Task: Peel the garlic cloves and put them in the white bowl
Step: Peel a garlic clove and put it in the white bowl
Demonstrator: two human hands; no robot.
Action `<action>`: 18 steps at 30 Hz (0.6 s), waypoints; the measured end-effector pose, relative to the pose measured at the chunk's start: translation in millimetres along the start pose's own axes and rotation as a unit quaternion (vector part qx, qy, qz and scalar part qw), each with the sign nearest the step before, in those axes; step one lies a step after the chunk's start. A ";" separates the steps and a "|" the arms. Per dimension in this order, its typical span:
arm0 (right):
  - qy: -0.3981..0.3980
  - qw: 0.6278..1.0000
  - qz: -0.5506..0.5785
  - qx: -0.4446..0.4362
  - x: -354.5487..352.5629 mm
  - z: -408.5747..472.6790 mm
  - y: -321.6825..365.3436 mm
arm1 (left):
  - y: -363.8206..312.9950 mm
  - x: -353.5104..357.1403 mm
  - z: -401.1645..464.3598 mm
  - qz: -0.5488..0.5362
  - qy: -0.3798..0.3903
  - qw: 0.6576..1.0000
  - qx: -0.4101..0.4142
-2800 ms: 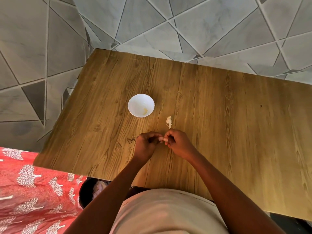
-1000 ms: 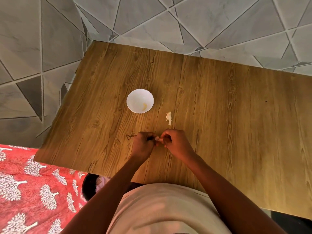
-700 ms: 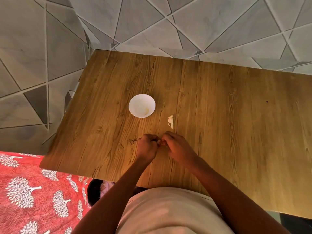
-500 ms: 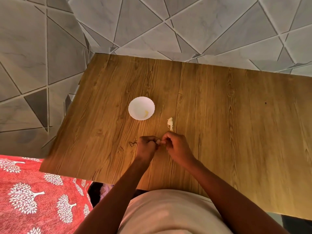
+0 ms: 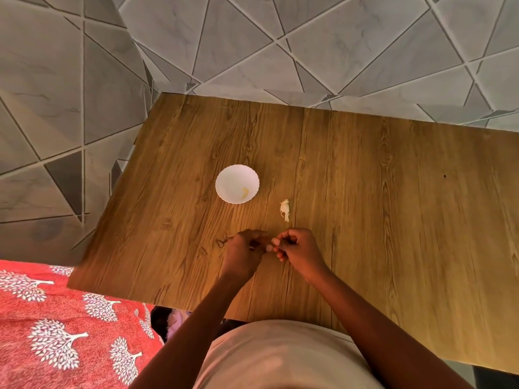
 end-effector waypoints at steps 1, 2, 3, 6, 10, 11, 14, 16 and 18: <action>0.010 1.000 -0.003 -0.001 1.2 -0.3 0.8 | -1.6 1.0 -1.2 -0.010 0.005 1.000 0.017; 0.019 1.000 -0.004 0.000 2.3 -0.3 1.4 | -3.5 1.6 -2.5 -0.025 0.007 0.999 0.033; 0.024 1.000 -0.001 0.001 3.1 0.1 1.3 | -4.7 1.8 -3.6 -0.041 0.005 0.998 0.040; 0.030 1.000 0.005 0.000 1.1 1.5 0.4 | -4.8 0.6 -3.3 -0.089 -0.004 0.996 0.021; 0.046 0.999 0.011 -0.005 0.2 1.7 1.8 | -5.6 0.4 -1.9 -0.067 -0.013 0.997 0.043; 0.045 0.999 0.013 -0.009 0.5 1.8 2.7 | -5.7 0.1 -1.2 -0.055 -0.021 0.997 0.051; 0.035 0.999 0.010 -0.029 0.9 2.7 7.3 | -5.4 2.6 -0.3 -0.024 -0.022 0.997 0.064; 0.027 0.999 0.000 -0.039 0.6 3.8 8.8 | -2.7 6.2 1.0 -0.022 -0.021 0.998 0.047; 0.020 0.999 -0.010 -0.045 0.2 4.4 8.3 | 2.3 8.5 2.0 -0.039 -0.024 0.999 0.019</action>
Point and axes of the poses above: each hand's wrist, its own z-axis towards the middle knuckle, its own x-axis out of the palm, y = z × x, the point moved 5 cm from there along z, towards the middle knuckle, and after that the axes turned 13 degrees about -x, right-handed, at the moved point
